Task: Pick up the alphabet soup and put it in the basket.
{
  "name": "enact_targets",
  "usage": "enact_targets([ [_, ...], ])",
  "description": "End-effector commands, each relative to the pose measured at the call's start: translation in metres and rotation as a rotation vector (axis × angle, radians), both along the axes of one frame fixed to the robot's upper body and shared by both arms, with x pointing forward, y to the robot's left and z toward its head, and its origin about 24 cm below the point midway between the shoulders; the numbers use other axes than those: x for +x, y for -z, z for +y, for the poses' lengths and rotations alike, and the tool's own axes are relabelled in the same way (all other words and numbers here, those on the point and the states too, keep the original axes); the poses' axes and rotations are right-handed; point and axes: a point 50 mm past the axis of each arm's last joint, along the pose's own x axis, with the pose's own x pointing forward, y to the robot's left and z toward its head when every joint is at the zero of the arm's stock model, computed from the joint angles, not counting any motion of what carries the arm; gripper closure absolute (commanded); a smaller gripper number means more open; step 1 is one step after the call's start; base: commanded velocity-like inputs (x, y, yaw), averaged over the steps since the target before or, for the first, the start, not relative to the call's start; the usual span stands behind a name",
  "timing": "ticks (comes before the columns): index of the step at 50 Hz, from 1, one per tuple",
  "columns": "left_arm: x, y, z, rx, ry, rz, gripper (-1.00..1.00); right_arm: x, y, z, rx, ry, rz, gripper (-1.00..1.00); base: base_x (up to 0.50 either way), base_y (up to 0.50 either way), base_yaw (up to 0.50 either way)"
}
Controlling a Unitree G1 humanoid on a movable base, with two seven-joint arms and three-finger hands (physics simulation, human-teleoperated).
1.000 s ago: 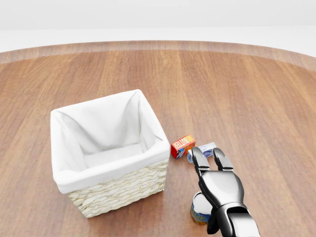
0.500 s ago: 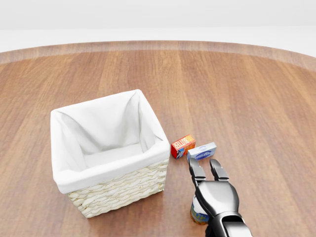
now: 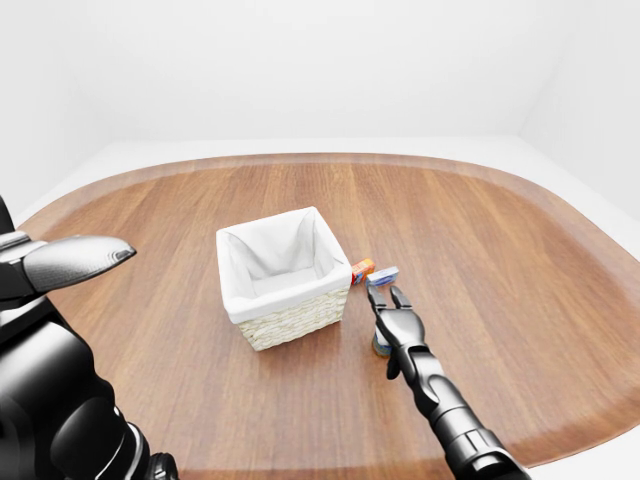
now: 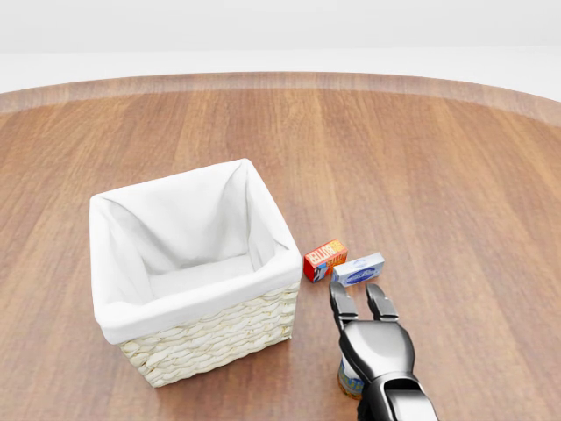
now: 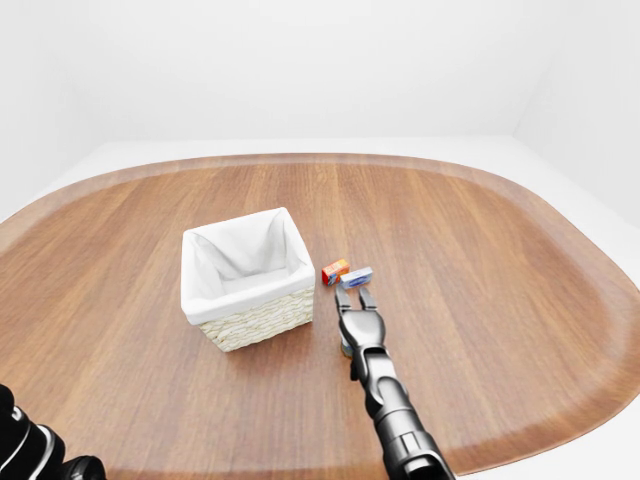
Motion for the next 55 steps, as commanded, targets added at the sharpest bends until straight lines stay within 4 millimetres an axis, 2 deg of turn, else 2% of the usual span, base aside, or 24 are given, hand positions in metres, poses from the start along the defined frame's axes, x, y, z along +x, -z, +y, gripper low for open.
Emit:
enact_targets([
  [1, 0.001, 0.0, 0.0, 0.0, 0.002, 0.007, -1.0, 0.003, 0.005, 0.001, -0.006, 0.001, 0.006, -1.0, 0.0, 0.0, 0.0],
  [39, 0.001, 0.001, 0.001, -0.025, 0.018, 0.01, -1.0, -0.002, 0.018, 0.005, -0.006, -0.004, 0.024, -1.0, 0.0, 0.0, 0.0],
  [46, 0.003, 0.002, 0.001, -0.018, 0.016, 0.022, -1.0, -0.001, 0.015, 0.005, 0.01, -0.001, 0.015, -1.0, 0.0, 0.0, 0.0],
  [47, 0.002, 0.002, 0.001, -0.023, 0.016, 0.016, -1.0, -0.001, 0.015, 0.005, 0.009, 0.0, 0.016, -0.95, 0.0, 0.0, 0.0],
  [48, 0.001, 0.001, 0.002, -0.029, 0.019, 0.007, -1.0, -0.001, 0.015, 0.005, 0.006, -0.003, 0.016, -0.53, 0.0, 0.0, 0.0],
  [49, 0.001, 0.0, 0.002, -0.03, 0.02, 0.006, -1.0, -0.001, 0.016, 0.004, 0.006, -0.004, 0.014, 0.26, 0.0, 0.0, 0.0],
  [50, 0.001, 0.001, 0.002, -0.029, 0.019, 0.011, -1.0, 0.0, 0.015, 0.004, 0.007, -0.006, 0.006, 0.93, 0.0, 0.0, 0.0],
  [55, 0.001, 0.001, 0.001, -0.027, 0.021, 0.01, -1.0, -0.001, 0.014, 0.003, 0.006, -0.004, 0.007, 0.95, 0.0, 0.0, 0.0],
])
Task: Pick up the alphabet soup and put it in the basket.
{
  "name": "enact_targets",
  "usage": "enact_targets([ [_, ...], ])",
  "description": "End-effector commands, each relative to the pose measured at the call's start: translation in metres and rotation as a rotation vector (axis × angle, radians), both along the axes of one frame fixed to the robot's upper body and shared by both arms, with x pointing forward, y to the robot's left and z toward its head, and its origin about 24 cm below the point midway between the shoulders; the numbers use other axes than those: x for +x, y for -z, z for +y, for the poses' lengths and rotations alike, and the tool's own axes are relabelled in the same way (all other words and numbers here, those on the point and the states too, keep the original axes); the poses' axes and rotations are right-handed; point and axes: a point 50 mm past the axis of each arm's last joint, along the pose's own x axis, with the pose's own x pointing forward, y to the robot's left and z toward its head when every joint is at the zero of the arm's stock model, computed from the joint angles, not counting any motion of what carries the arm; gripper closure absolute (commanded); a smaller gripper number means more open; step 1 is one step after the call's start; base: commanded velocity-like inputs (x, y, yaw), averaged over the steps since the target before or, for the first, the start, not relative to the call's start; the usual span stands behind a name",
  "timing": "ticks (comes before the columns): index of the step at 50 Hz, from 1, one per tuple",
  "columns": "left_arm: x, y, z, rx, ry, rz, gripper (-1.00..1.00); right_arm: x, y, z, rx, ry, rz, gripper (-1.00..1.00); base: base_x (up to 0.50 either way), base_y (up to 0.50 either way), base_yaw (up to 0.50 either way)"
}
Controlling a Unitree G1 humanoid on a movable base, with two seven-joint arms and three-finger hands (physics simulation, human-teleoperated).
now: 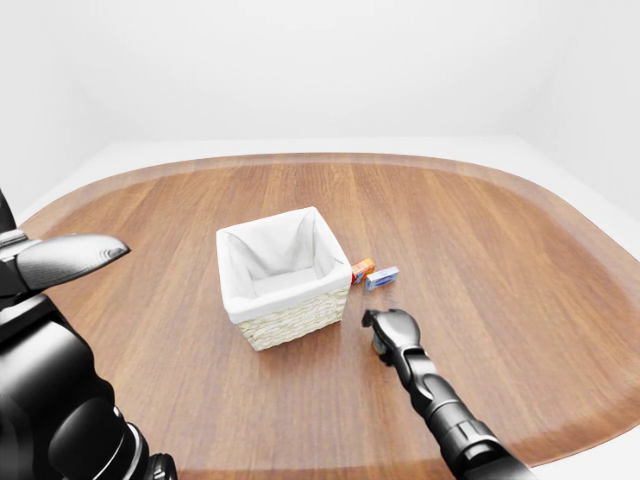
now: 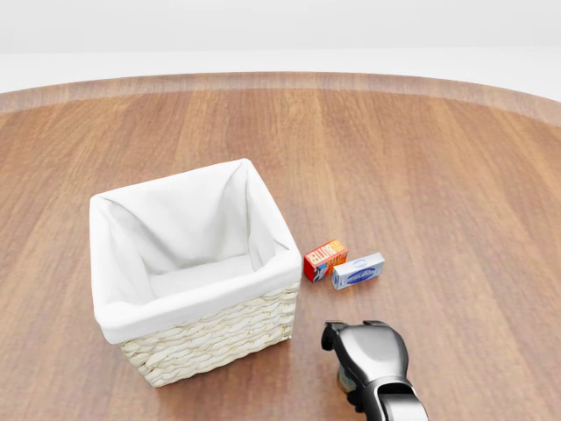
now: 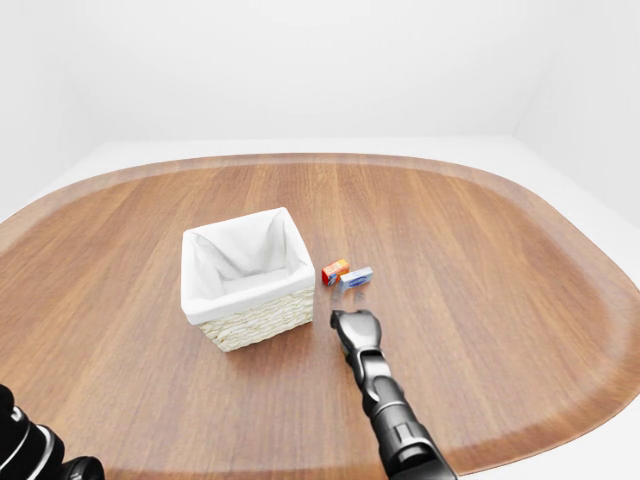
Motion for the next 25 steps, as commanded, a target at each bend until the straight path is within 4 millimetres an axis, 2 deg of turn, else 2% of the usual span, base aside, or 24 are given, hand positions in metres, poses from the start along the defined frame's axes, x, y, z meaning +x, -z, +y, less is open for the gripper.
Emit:
enact_targets([
  [1, -0.0013, -0.0011, 0.0005, -0.01, 0.005, -0.008, -1.0, -0.0003, 0.0003, -0.0015, 0.01, 0.004, 0.003, 0.95, 0.0, 0.0, 0.0],
  [25, -0.0001, -0.0003, 0.0007, -0.007, 0.006, 0.001, -1.0, -0.0043, 0.0051, 0.0025, 0.012, -0.003, 0.016, 0.95, 0.0, 0.0, 0.0],
])
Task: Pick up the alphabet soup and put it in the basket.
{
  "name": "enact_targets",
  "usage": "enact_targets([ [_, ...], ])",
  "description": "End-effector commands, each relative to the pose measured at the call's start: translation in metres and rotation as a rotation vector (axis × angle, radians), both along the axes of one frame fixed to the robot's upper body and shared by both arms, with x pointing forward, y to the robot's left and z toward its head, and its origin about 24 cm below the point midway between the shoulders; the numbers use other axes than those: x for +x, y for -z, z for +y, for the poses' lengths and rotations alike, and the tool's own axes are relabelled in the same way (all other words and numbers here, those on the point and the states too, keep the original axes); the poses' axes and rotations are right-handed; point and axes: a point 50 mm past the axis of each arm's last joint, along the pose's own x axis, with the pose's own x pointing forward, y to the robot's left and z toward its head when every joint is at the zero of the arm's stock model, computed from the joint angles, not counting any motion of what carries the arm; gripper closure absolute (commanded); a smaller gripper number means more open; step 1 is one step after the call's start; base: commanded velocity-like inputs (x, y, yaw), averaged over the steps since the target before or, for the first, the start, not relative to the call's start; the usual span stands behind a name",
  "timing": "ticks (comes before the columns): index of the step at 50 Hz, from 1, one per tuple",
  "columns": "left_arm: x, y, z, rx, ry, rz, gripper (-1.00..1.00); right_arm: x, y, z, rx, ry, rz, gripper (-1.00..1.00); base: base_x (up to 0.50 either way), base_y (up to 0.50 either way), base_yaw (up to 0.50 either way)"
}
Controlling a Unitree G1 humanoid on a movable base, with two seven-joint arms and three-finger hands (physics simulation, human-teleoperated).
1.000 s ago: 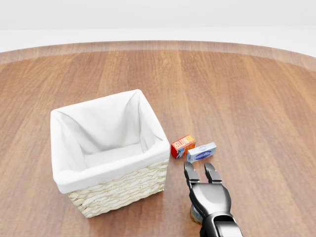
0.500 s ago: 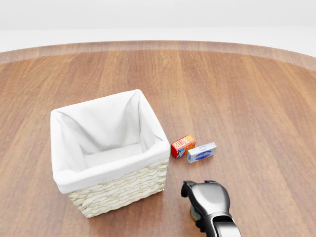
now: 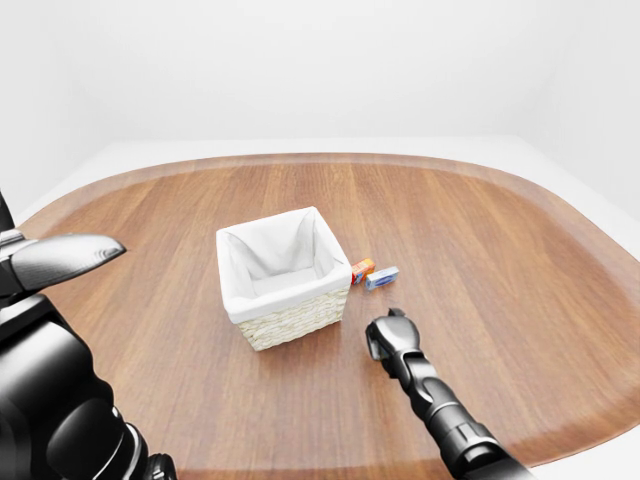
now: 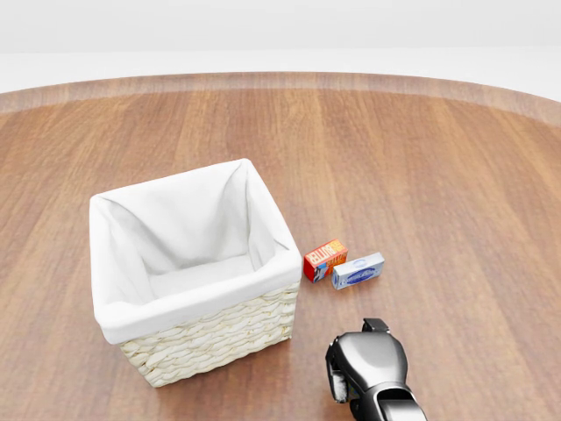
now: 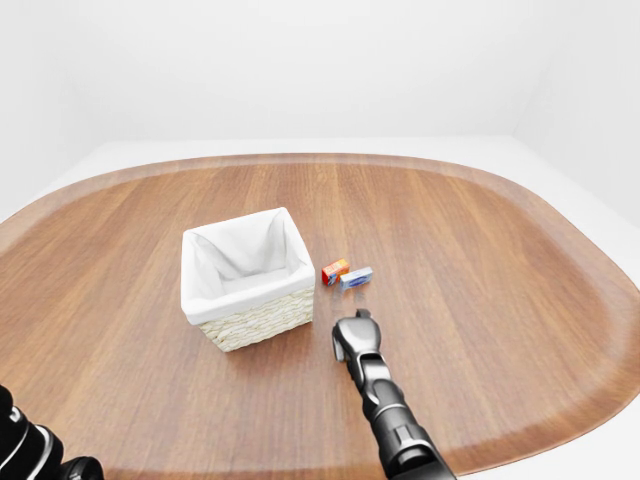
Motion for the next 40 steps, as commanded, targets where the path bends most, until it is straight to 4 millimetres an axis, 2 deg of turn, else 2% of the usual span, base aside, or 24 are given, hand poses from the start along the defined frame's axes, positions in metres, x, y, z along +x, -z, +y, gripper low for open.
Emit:
enact_targets([
  [1, 0.001, 0.0, 0.0, 0.003, -0.001, 0.004, -1.0, -0.002, 0.002, 0.002, -0.002, -0.022, 0.001, 0.95, 0.0, 0.0, 0.0],
  [11, 0.001, 0.0, 0.0, 0.008, -0.006, 0.005, -1.0, 0.003, -0.003, 0.001, -0.009, -0.045, -0.021, 0.95, 0.0, 0.0, 0.0],
  [15, 0.001, 0.0, -0.001, 0.008, -0.006, 0.003, -1.0, 0.006, -0.011, -0.001, -0.002, -0.043, -0.03, 0.95, 0.0, 0.0, 0.0],
  [16, 0.001, 0.0, 0.0, 0.007, -0.006, 0.004, -1.0, 0.009, -0.019, -0.003, 0.002, -0.032, -0.054, 0.95, 0.0, 0.0, 0.0],
  [29, -0.001, -0.001, 0.0, -0.002, 0.002, -0.004, -1.0, 0.007, -0.059, -0.006, 0.02, -0.052, -0.074, 0.95, 0.0, 0.0, 0.0],
  [36, -0.001, -0.001, 0.0, -0.009, 0.006, -0.004, -1.0, -0.001, -0.098, -0.005, 0.014, -0.08, -0.111, 0.94, 0.0, 0.0, 0.0],
  [40, -0.002, -0.002, 0.0, -0.015, 0.011, -0.012, -1.0, -0.001, -0.111, -0.006, 0.012, -0.088, -0.122, 0.94, 0.0, 0.0, 0.0],
])
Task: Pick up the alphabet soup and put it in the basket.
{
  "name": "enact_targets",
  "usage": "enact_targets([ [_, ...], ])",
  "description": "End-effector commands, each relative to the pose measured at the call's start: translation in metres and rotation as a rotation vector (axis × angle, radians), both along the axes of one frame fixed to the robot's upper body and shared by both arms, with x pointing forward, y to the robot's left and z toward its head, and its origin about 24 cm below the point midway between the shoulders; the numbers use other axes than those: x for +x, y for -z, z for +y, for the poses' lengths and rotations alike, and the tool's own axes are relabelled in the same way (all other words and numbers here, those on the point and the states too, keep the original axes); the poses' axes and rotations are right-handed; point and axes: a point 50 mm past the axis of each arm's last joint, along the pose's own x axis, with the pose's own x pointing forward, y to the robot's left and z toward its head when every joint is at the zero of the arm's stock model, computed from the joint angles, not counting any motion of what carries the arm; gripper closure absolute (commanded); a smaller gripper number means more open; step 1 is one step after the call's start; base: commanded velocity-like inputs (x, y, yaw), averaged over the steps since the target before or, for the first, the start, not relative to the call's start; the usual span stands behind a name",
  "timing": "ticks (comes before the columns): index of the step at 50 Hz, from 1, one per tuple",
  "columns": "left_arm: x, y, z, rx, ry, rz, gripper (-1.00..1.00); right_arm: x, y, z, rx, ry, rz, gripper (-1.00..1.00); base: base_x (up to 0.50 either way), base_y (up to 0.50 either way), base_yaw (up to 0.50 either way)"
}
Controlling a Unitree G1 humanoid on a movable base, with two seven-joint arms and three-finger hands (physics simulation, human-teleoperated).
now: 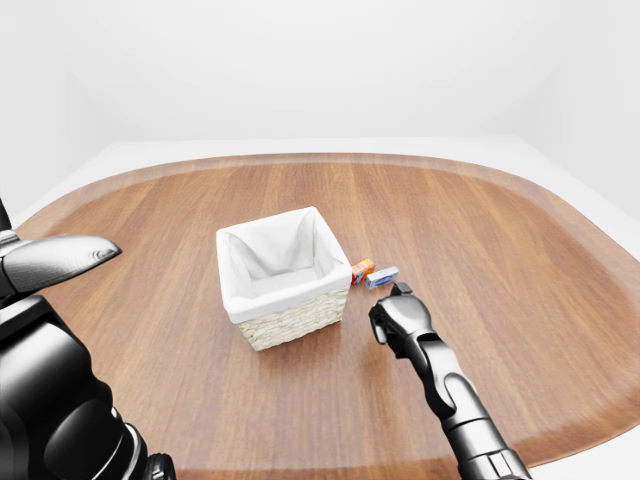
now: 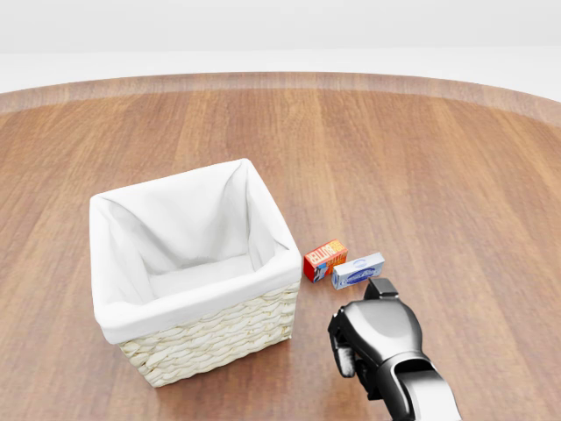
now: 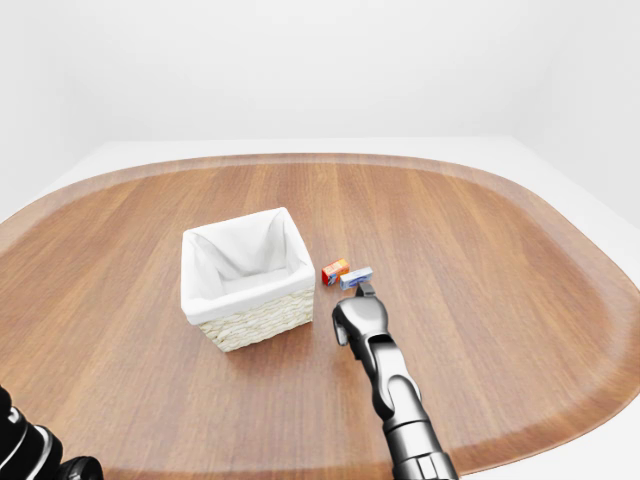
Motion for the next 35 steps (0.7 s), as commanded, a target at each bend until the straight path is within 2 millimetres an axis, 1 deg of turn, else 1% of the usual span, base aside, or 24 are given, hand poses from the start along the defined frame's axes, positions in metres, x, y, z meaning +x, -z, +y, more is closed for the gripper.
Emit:
enact_targets([
  [1, -0.001, -0.001, 0.0, -0.01, 0.007, -0.007, -1.0, -0.006, -0.046, -0.002, 0.005, -0.014, -0.064, 0.94, 0.0, 0.0, 0.0],
  [8, -0.001, -0.001, 0.0, -0.011, 0.008, -0.006, -1.0, -0.006, -0.046, -0.002, 0.005, -0.014, -0.063, 0.94, 0.0, 0.0, 0.0],
  [9, -0.001, -0.001, 0.0, -0.01, 0.008, -0.005, -1.0, -0.005, -0.05, -0.001, 0.008, -0.02, -0.074, 0.94, 0.0, 0.0, 0.0],
  [10, -0.001, -0.001, 0.0, -0.007, 0.007, -0.002, -1.0, -0.005, -0.069, -0.003, 0.006, -0.027, -0.091, 0.94, 0.0, 0.0, 0.0],
  [23, -0.001, 0.0, -0.002, 0.018, -0.002, -0.002, -1.0, 0.001, -0.091, -0.006, 0.067, 0.01, -0.119, 0.94, 0.0, 0.0, 0.0],
  [26, -0.002, -0.001, -0.002, 0.015, -0.002, -0.012, -1.0, 0.001, -0.104, -0.005, 0.079, 0.007, -0.135, 0.94, 0.0, 0.0, 0.0],
  [27, -0.002, -0.001, -0.002, 0.015, -0.002, -0.013, -1.0, 0.001, -0.104, -0.005, 0.079, 0.007, -0.135, 0.94, 0.0, 0.0, 0.0],
  [29, -0.002, -0.001, -0.002, 0.014, -0.002, -0.011, -1.0, 0.003, -0.114, -0.005, 0.09, 0.011, -0.144, 0.94, 0.0, 0.0, 0.0],
  [34, -0.002, -0.001, -0.002, 0.014, -0.002, -0.011, -1.0, 0.003, -0.114, -0.005, 0.091, 0.011, -0.144, 0.94, 0.0, 0.0, 0.0],
  [35, -0.002, -0.001, -0.002, 0.014, -0.002, -0.011, -1.0, 0.003, -0.131, -0.004, 0.091, -0.001, -0.166, 0.93, 0.0, 0.0, 0.0],
])
